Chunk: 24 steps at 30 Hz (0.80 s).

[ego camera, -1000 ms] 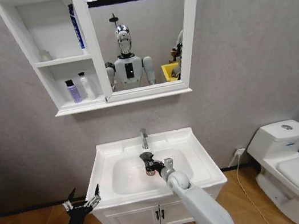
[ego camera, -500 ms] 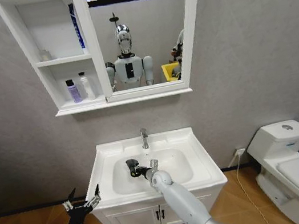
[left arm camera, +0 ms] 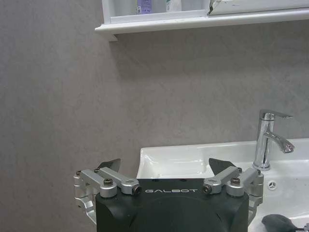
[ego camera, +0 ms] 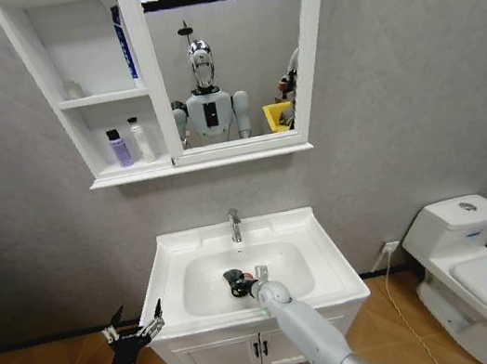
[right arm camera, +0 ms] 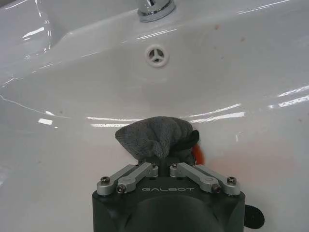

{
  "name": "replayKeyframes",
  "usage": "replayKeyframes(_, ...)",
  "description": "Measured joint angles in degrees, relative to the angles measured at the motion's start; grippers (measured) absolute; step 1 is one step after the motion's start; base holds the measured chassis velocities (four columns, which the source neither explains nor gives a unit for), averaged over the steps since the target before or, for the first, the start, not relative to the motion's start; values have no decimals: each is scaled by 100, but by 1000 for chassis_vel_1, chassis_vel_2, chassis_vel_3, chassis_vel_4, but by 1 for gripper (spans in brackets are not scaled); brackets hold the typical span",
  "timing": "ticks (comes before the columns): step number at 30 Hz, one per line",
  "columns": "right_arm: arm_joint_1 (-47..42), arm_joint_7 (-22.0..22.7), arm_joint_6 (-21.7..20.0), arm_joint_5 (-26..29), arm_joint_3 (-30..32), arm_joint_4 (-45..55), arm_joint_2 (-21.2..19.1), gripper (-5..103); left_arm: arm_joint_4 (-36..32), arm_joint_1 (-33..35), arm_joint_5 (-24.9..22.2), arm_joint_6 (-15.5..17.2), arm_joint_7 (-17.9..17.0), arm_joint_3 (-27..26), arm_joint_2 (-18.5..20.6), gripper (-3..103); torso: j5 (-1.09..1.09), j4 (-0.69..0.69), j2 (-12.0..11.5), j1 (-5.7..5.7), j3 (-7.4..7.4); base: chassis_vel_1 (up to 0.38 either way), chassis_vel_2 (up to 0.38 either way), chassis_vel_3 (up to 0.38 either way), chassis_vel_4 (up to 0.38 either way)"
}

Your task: Move facial cleanser and shampoo from washbasin to cabinet, then wipe washbasin with towel.

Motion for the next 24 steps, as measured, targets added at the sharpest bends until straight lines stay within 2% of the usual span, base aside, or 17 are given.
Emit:
replayKeyframes(7, -135, 120, 12, -282, 58, 260, -289, 5, 0, 0, 0, 0, 0, 0, 0, 100, 0, 2, 0, 0, 0, 0, 0, 0, 0)
replayKeyframes(10, -208, 270, 17, -566, 63, 494, -465, 5, 0, 0, 0, -1, 0, 0, 0, 100, 1, -1, -1, 0, 2, 0, 0, 0, 0)
replayKeyframes(12, -250, 524, -35, -740, 63, 812, -661, 5, 0, 0, 0, 0, 0, 0, 0, 100, 1, -2, 0, 0, 2, 0, 0, 0, 0)
replayKeyframes(18, -299, 911, -117, -953, 39, 1316, -1038, 5, 0, 0, 0, 0, 0, 0, 0, 100, 0, -2, 0, -1, 2, 0, 0, 0, 0)
replayKeyframes(24, -320, 997, -141, -981, -8, 1506, -1124, 5, 0, 0, 0, 0, 0, 0, 0, 100, 0, -2, 0, -1, 1, 0, 0, 0, 0)
